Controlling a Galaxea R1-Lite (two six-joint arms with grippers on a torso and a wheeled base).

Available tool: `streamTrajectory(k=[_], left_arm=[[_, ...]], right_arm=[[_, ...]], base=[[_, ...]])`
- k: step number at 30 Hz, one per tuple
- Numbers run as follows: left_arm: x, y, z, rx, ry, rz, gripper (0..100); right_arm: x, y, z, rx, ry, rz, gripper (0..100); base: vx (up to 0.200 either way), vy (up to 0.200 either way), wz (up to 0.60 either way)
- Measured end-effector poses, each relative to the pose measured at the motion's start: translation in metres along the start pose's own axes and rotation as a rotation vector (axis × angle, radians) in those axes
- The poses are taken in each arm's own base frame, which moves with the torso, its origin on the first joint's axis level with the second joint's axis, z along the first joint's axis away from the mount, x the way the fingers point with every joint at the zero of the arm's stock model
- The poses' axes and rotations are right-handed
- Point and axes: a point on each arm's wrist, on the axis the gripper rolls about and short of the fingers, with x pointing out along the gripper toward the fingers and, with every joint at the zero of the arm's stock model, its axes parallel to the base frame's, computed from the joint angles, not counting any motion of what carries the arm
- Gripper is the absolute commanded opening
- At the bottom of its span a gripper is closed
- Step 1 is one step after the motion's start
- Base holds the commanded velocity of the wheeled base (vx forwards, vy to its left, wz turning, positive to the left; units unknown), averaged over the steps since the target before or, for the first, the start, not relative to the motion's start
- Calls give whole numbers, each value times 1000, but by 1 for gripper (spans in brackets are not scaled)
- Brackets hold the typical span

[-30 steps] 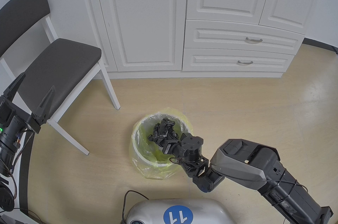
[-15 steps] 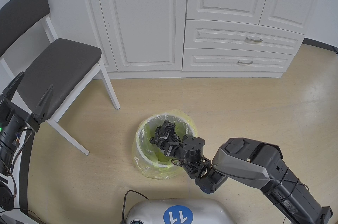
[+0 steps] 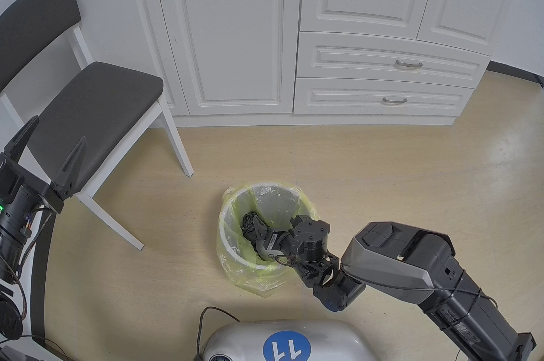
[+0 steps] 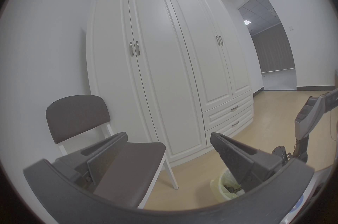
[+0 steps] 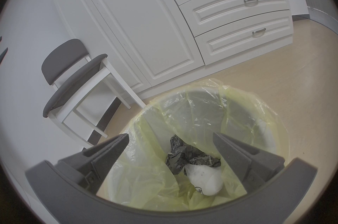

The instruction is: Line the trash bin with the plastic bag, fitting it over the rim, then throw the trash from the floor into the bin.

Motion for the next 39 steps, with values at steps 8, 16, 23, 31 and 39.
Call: streamTrajectory(k=[8,16,23,31,39], left_arm=[[0,0,-1,-1,5,-1,100],[4,-1,-8,-5,34,-10,100],[12,-4,-22,-19,98,-27,100],[18,-7,-35,-34,153,-44,100],[21,-5,-40,-37,170,-36,100]], right_arm=[[-10,9,20,-53,-56,25,100],[-33,5,82,-208,-98,6,100],[-54,-48,139,-439,-58,-151,100],[-65,-84,144,-505,75,-227,100],[-54,-90,106,-519,165,-213,100]], base=[[0,0,0],[0,0,0],[0,0,0],[0,0,0],[0,0,0]])
